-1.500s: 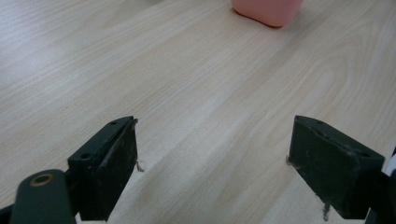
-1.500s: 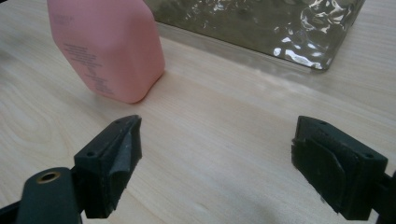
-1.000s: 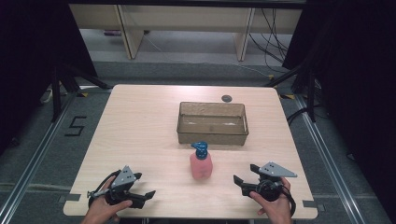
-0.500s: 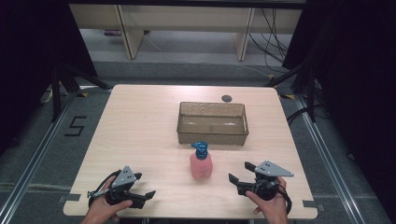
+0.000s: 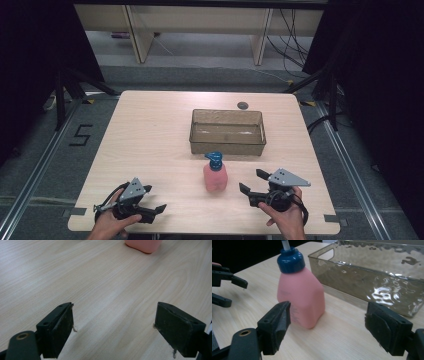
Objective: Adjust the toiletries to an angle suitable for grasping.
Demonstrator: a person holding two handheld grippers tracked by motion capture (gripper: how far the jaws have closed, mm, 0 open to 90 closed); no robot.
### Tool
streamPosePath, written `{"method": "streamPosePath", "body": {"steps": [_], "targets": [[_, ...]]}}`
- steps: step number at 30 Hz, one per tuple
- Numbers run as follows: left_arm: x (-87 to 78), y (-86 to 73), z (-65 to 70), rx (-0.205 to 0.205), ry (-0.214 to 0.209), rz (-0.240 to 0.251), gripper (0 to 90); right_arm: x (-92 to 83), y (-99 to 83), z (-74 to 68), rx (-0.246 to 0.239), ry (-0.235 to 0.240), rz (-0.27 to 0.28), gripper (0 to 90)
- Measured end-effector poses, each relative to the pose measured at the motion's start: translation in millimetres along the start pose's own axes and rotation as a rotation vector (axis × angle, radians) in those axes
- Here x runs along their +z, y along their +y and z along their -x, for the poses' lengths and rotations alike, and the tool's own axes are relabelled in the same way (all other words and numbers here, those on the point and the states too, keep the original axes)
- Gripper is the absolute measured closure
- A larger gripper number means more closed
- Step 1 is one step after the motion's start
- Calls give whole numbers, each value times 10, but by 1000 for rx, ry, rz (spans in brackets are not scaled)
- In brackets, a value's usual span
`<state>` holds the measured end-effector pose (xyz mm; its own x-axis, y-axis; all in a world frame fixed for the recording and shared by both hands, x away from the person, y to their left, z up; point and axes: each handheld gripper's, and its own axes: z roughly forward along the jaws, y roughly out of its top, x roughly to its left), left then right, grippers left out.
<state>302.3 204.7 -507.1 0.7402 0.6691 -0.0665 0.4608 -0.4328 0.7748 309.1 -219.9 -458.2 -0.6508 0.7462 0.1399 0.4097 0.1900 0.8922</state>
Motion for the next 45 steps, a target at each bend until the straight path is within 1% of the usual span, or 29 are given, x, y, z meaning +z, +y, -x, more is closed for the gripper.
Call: {"method": "streamPosePath", "body": {"steps": [1, 2, 3, 5, 6, 7, 8, 9, 10, 11, 13, 14, 15, 16, 18, 19, 21, 22, 23, 26, 29, 30, 34, 38, 39, 40, 43, 44, 45], "targets": [[1, -1, 3, -1, -7, 0, 149, 17, 4, -8, 7, 11, 7, 210], [4, -2, 6, -4, -6, 2, 149, 21, 24, -48, 28, 11, -11, 210], [4, -2, 6, -4, -6, 2, 149, 43, 32, -20, -21, 10, 11, 211], [5, -1, 3, -2, -1, 0, 149, 70, 48, -54, 7, 27, 9, 213], [7, -2, 5, -6, -5, 3, 149, 81, 63, -52, -17, 21, 14, 217], [5, -2, 3, -3, -6, 1, 149, 81, 70, -84, 15, 27, 10, 219], [5, -2, 3, -3, -6, 1, 149, 81, 70, -84, 15, 27, 10, 219], [6, -1, 2, -4, -2, 1, 149, 122, 102, -88, -15, 39, 32, 226], [6, -1, 2, -4, -2, 1, 149, 122, 102, -88, -15, 39, 32, 226], [2, -1, 1, -1, -6, 0, 149, 151, 131, -88, -51, 34, 46, 232], [3, -2, 2, -4, -6, 3, 149, 170, 145, -127, -10, 51, 36, 236], [1, -2, 2, -4, -7, 2, 149, 193, 159, -109, -49, 45, 50, 240], [1, -2, 2, -4, -7, 2, 149, 193, 159, -109, -49, 45, 50, 240], [0, -2, 1, -4, -7, 4, 149, 208, 168, -131, -23, 60, 42, 244], [0, 0, 2, -4, -7, 5, 149, 257, 205, -152, -28, 83, 50, 256], [0, 0, 2, -3, -7, 4, 149, 274, 223, -154, -52, 70, 50, 261], [1, 0, 3, -4, -7, 4, 149, 315, 243, -177, -50, 85, 52, 273], [0, 0, 2, -3, -7, 3, 149, 325, 260, -181, -65, 78, 44, 276], [0, -1, 2, -4, -8, 3, 149, 352, 265, -203, -43, 88, 46, 279], [-1, -1, 1, -4, -8, 6, 149, 396, 297, -214, -72, 89, 43, 295], [-1, -1, 2, -3, -9, 3, 149, 437, 318, -223, -78, 97, 53, 300], [-1, -1, -1, -1, -4, 0, 149, 438, 324, -234, -59, 104, 39, 302], [0, 0, 1, -3, -5, 3, 149, 454, 341, -251, -55, 107, 43, 311], [0, -1, 5, -4, -10, 2, 149, 504, 358, -261, -70, 112, 45, 318], [0, -1, 5, -4, -10, 2, 149, 510, 364, -250, -96, 108, 50, 320], [-1, -1, 4, -4, -11, 2, 149, 515, 367, -261, -79, 110, 36, 322], [1, -1, 3, -6, -6, 3, 149, 533, 372, -269, -74, 117, 46, 326], [-3, 0, -3, 2, -2, -3, 149, 548, 386, -268, -98, 107, 48, 330], [-6, 1, -6, 7, -3, -7, 149, 550, 386, -286, -79, 111, 39, 333]]}}
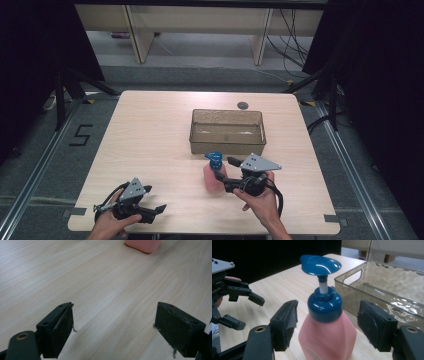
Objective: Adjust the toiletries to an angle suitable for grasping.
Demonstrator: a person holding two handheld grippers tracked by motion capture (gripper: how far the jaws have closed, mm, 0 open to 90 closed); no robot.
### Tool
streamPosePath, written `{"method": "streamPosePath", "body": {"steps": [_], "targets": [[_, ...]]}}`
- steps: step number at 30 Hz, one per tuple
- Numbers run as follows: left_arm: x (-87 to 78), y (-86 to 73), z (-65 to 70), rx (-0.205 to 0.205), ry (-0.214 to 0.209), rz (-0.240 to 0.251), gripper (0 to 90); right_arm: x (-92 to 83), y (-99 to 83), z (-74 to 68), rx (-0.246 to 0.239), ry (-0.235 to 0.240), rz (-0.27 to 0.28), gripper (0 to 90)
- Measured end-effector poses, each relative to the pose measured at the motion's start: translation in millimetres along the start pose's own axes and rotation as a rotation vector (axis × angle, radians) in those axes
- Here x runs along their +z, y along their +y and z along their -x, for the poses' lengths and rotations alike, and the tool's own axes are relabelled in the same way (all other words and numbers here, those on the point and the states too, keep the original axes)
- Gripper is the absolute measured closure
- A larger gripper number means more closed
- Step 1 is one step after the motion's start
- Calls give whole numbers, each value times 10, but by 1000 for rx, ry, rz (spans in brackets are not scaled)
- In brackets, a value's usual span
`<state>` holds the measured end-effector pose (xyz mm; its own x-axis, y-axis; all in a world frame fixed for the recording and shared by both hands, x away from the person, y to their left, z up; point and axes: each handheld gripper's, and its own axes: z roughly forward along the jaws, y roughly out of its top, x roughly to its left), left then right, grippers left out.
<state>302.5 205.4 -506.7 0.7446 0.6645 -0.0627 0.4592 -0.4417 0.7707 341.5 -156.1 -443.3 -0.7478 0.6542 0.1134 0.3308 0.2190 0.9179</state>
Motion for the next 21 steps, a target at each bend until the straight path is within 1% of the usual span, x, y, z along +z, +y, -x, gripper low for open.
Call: {"method": "streamPosePath", "body": {"steps": [1, 2, 4, 6, 7, 8, 9, 10, 11, 14, 15, 16, 17, 18, 20, 21], "targets": [[4, -1, 5, -6, -2, 5, 149, 10, 4, 15, -22, -3, 5, 335], [5, -1, 12, -13, -9, 11, 149, 17, 8, 2, -7, 6, -2, 337], [7, -2, 12, -15, -6, 11, 149, 45, 11, 1, -9, 15, 7, 340], [4, -1, 7, -9, -2, 7, 149, 50, 12, -14, 1, 5, 8, 342], [6, -1, 2, -8, 0, 5, 149, 63, 18, 0, -19, 10, 10, 343], [5, -2, 7, -10, -4, 9, 149, 64, 26, 3, -23, 20, 0, 344], [5, -2, 7, -10, -4, 9, 149, 69, 29, -6, -9, 21, -1, 346], [5, -2, 7, -11, -3, 8, 149, 69, 29, -6, -9, 21, -1, 346], [4, -1, 8, -8, -8, 7, 149, 88, 30, -1, -26, 14, 7, 346], [6, -1, 10, -11, -8, 10, 149, 104, 29, -10, -17, 10, -1, 346], [5, -1, 6, -9, -6, 9, 149, 111, 33, 0, -36, 1, -1, 348], [5, -1, 6, -9, -6, 9, 149, 111, 33, 0, -36, 1, -1, 348], [5, -1, 6, -11, -5, 10, 149, 139, 34, -12, -14, 17, 2, 351], [12, -1, 13, -23, -5, 23, 149, 138, 37, -13, -15, 12, -4, 352], [16, 0, 17, -29, -5, 27, 149, 153, 36, -22, -6, 8, -11, 353], [19, 5, 18, -29, -6, 21, 149, 174, 35, -10, -14, 16, -6, 356]]}}
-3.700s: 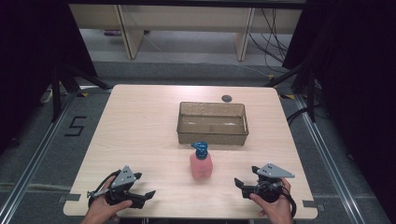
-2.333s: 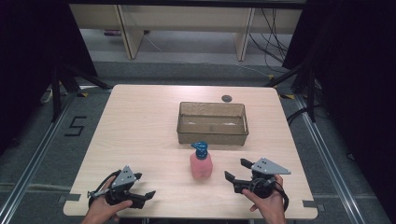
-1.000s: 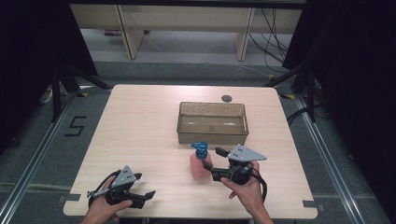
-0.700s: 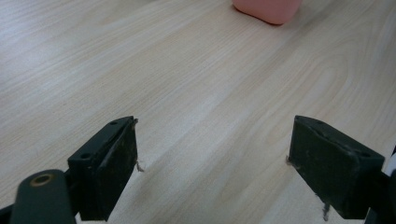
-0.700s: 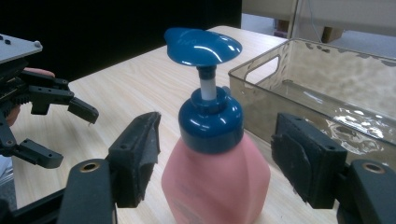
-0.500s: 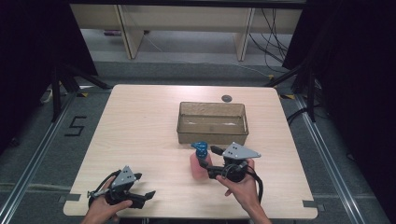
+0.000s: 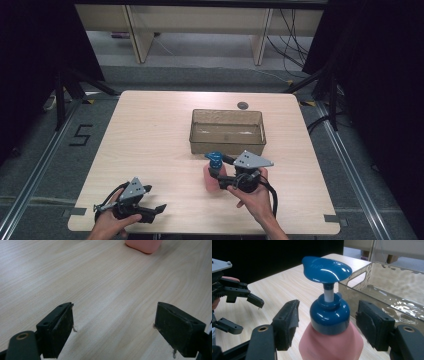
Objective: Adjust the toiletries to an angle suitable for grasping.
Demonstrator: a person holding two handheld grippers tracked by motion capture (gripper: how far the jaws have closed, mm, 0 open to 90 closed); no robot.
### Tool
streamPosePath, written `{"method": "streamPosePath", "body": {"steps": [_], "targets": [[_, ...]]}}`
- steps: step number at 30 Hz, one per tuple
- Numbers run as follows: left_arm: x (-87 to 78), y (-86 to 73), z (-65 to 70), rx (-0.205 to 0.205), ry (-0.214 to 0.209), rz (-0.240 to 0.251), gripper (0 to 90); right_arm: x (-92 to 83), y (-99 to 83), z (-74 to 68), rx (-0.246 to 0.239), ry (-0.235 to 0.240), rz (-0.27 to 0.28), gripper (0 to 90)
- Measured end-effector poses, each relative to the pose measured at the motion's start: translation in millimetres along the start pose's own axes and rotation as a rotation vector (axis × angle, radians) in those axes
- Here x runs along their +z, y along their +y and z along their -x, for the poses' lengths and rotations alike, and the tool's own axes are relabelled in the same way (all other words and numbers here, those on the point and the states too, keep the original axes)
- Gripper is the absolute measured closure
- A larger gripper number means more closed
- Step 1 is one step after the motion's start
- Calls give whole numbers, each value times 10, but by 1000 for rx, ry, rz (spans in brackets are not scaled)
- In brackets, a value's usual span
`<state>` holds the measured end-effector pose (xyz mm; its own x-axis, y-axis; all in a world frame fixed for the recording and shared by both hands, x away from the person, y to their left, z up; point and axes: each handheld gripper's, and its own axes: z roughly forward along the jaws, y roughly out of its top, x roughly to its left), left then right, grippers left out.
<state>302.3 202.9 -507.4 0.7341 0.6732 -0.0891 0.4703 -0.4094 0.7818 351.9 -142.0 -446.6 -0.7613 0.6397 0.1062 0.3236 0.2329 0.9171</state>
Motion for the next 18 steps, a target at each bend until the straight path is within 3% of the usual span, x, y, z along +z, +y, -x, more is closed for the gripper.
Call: {"method": "streamPosePath", "body": {"steps": [4, 5, 11, 13, 18], "targets": [[-1, 5, -14, 16, 1, -14, 149, 34, 0, 10, 5, 1, 5, 371], [6, 6, -6, -1, 1, -1, 149, 50, 1, 13, 13, -5, -3, 381], [23, 18, -2, -11, -2, 4, 149, 117, -7, 35, -10, 18, 0, 408], [13, 26, -19, 14, 2, -20, 149, 119, -6, 39, -21, 10, 1, 414], [21, 27, -19, 18, 4, -21, 149, 135, -12, 33, -3, 16, -8, 438]]}}
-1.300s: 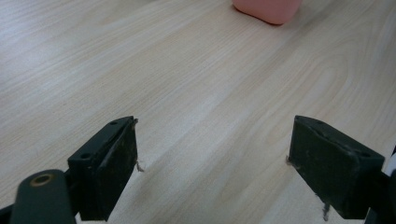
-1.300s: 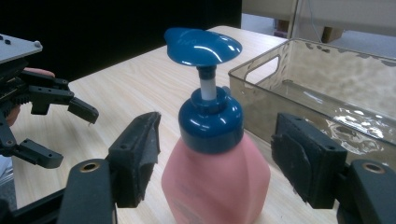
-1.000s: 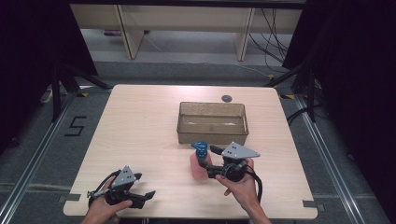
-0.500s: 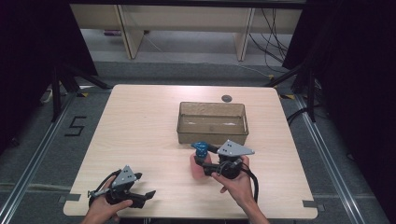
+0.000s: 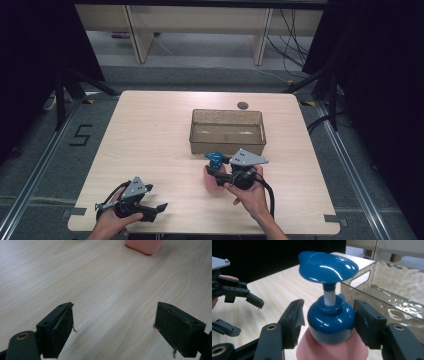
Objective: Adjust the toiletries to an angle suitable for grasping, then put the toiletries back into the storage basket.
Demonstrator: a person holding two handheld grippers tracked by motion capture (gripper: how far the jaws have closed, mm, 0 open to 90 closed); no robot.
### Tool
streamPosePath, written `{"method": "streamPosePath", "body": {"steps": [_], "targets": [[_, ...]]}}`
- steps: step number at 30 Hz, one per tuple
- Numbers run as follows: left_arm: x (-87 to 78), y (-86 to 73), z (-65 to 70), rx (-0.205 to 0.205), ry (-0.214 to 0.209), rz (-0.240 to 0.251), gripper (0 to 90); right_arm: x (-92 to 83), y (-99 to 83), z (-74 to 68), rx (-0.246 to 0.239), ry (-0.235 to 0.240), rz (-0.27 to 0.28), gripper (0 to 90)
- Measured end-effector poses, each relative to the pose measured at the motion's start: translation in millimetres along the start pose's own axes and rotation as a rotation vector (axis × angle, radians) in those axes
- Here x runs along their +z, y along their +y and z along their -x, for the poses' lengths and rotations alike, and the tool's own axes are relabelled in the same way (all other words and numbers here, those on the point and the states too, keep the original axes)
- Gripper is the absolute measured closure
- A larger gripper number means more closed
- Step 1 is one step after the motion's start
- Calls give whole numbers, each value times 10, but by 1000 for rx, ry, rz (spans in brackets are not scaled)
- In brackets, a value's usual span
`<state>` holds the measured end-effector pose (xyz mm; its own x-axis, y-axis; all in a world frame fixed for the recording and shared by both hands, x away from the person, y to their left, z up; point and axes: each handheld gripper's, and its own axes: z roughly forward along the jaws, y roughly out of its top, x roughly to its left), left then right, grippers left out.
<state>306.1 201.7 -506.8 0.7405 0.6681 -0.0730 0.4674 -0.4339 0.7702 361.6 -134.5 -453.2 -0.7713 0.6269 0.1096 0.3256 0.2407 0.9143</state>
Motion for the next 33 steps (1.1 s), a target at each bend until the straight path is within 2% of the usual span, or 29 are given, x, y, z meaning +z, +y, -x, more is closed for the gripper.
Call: {"method": "streamPosePath", "body": {"steps": [5, 6, 10, 11, 14, 15, 16, 17, 18, 19, 22, 23, 24, 25, 26, 27, 29, 30, 31, 33], "targets": [[-1, -5, 9, -12, -10, 8, 149, 34, -7, 23, 7, 9, 13, 474], [-3, -7, 18, -15, -8, 12, 149, 26, -6, 28, -4, -7, 9, 483], [-15, -3, 7, 0, -20, -4, 149, 31, -11, 12, 22, 3, 12, 504], [-15, 0, 3, -3, -20, -4, 149, 29, -7, 13, 2, -7, 11, 509], [-7, -5, 14, -14, -20, 9, 150, 34, -5, 10, 0, 0, 17, 520], [1, -9, 24, -23, -12, 24, 149, 29, -3, -15, -26, -40, 26, 527], [-19, -3, 8, 0, -20, -3, 150, 34, -1, -27, -16, -27, 15, 528], [-19, -3, 8, 0, -20, -3, 150, 26, 0, -35, -24, -45, 18, 529], [-2, -8, 26, -15, -20, 19, 150, 26, 0, -35, -24, -45, 18, 529], [1, -11, 32, -13, -17, 24, 150, 32, 1, -54, -24, -53, 22, 530], [-6, 1, 28, -7, -21, 19, 149, 17, 12, -66, -32, -71, 11, 531], [-12, 4, 15, 12, -13, 5, 150, 22, 15, -73, -18, -60, 14, 531], [-9, 1, 27, 3, -18, 14, 150, 21, 26, -66, -33, -64, 23, 532], [0, -3, 38, -6, -24, 30, 150, 4, 37, -82, -4, -63, 16, 532], [5, -7, 45, -11, -26, 35, 150, 5, 49, -74, -21, -59, 30, 532], [-8, -10, 37, 2, -29, 15, 150, -12, 66, -74, -25, -58, 38, 532], [-21, -20, 29, 8, -20, 5, 150, -48, 110, -82, -13, -49, 42, 532], [-21, -20, 29, 8, -20, 5, 150, -63, 126, -73, -31, -63, 48, 532], [-21, -18, 32, -14, -25, 18, 150, -77, 143, -70, -31, -67, 50, 532], [-18, -19, 38, -21, -15, 35, 150, -96, 183, -62, -22, -63, 48, 532]]}}
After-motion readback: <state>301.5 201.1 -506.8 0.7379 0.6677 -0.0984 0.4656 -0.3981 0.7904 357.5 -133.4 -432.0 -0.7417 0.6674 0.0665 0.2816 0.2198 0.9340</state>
